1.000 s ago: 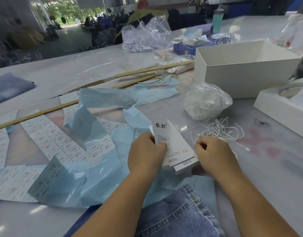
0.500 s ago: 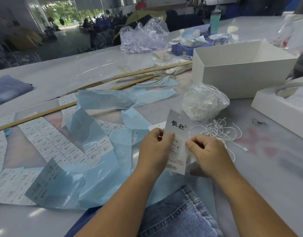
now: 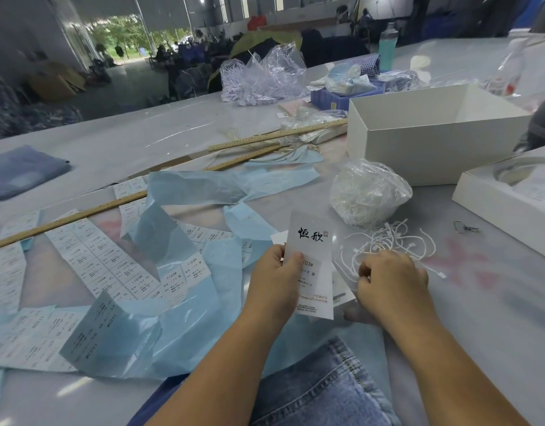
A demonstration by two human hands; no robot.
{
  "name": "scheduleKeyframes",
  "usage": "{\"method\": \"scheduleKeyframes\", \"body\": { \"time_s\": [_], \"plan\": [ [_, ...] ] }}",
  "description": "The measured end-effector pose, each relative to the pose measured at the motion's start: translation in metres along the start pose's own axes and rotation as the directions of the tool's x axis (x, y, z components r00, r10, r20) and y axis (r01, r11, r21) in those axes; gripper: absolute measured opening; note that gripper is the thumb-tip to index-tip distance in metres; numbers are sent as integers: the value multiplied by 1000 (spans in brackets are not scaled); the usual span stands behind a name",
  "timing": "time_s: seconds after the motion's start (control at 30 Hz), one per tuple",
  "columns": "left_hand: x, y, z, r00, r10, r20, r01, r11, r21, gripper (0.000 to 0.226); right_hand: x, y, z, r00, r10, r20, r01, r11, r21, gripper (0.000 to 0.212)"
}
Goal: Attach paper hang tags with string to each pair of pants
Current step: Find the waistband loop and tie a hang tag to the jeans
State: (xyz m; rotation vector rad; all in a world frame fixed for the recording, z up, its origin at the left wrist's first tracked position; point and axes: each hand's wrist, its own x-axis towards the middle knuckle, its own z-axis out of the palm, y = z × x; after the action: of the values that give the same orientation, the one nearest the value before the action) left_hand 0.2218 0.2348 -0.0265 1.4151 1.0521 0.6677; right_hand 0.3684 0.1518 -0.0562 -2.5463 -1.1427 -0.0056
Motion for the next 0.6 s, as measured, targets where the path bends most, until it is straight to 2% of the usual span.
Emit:
{"method": "scheduleKeyframes", "body": {
  "time_s": [0.07, 0.2, 0.37, 0.53, 0.6],
  "plan": [
    [-2, 0, -1, 1000, -5, 2, 5, 1000, -4, 12, 0, -1, 0, 1000, 12, 9, -12, 1000, 9, 16],
    [-6, 2, 0, 1000, -4, 19, 4, 1000, 7, 12, 2, -3, 6, 999, -35, 31, 34, 998, 58, 30],
    [-8, 1, 1, 999, 12, 47, -14, 999, 46, 13, 4, -4, 6, 999, -31, 26, 30, 998, 58, 13],
    [-7, 0, -2, 999, 7, 42, -9, 999, 46, 13, 3, -4, 6, 998, -32, 56, 32, 999, 3, 14],
    [-6, -1, -2, 999, 2, 33, -4, 999, 44, 14, 3, -1, 3, 999, -36, 38, 35, 999, 35, 15]
  ]
}}
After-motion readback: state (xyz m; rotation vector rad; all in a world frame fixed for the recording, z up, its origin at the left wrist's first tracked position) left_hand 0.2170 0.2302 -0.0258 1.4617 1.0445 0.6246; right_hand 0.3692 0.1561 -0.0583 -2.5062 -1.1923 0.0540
